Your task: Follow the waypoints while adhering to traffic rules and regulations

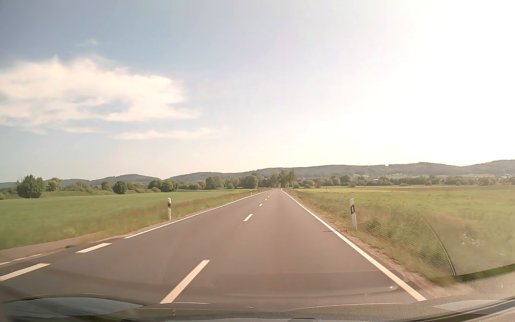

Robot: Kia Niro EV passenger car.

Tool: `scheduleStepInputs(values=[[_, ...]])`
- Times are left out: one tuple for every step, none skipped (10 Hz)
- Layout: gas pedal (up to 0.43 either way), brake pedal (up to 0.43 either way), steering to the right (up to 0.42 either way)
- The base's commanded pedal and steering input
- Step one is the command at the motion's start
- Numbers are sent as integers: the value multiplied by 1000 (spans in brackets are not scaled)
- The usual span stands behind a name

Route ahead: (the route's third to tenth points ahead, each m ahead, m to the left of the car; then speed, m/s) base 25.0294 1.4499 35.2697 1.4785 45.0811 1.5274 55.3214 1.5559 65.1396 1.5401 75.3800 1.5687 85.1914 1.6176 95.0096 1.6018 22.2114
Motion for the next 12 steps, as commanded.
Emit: scheduleStepInputs(values=[[209,0,0],[209,0,0],[209,0,0],[209,0,0],[209,0,0],[209,0,0],[209,0,0],[209,0,0],[209,0,0],[209,0,0],[220,0,0],[220,0,0]])
